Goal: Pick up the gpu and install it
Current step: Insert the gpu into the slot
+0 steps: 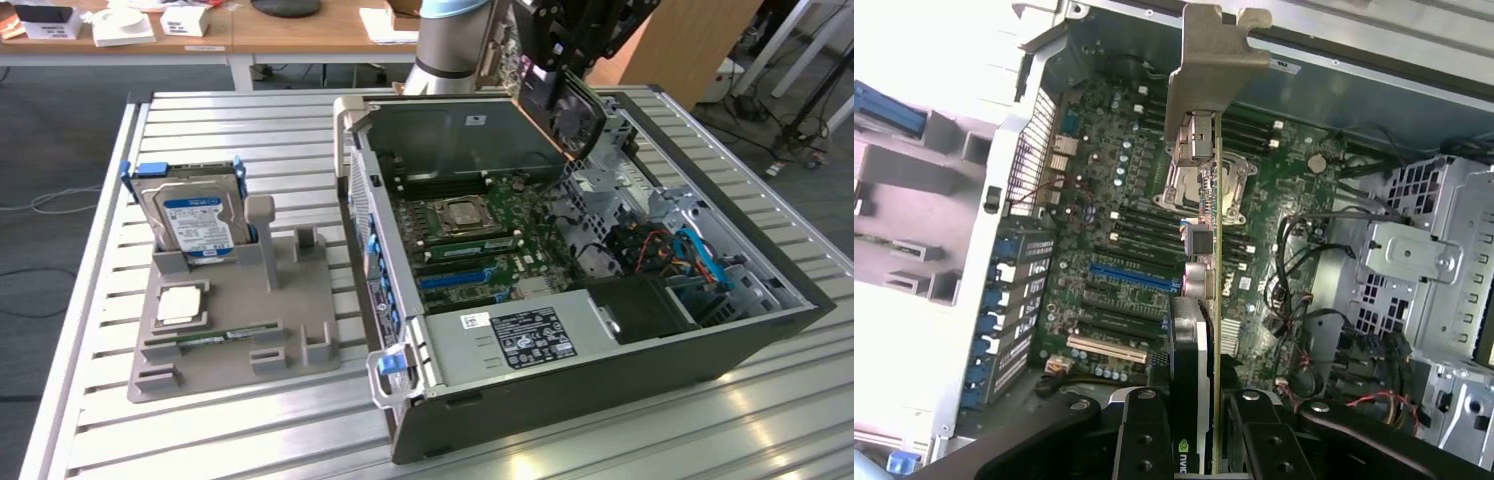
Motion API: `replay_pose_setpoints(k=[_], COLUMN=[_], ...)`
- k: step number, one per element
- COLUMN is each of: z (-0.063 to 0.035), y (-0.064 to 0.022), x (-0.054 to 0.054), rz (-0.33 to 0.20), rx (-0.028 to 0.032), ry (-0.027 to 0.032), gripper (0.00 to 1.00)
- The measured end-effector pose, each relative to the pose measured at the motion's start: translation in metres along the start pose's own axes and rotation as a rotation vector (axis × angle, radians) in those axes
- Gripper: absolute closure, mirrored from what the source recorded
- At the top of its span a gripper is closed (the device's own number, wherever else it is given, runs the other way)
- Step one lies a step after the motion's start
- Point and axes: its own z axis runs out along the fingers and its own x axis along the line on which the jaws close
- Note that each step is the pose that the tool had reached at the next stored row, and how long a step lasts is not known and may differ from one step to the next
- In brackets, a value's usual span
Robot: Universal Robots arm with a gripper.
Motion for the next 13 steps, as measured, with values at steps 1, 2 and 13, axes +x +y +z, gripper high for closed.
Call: replay_pose_setpoints(k=[1,2,13], z=[0.0000,0.0000,0.0000], y=[0.0000,0.0000,0.0000], x=[0.0000,0.0000,0.0002], rz=[-0.008,-0.015,-0.091], rx=[-0.0001,-0.0003,-0.0022], ry=[0.0004,0.0007,0.0039], gripper=[0.72,0.72,0.72])
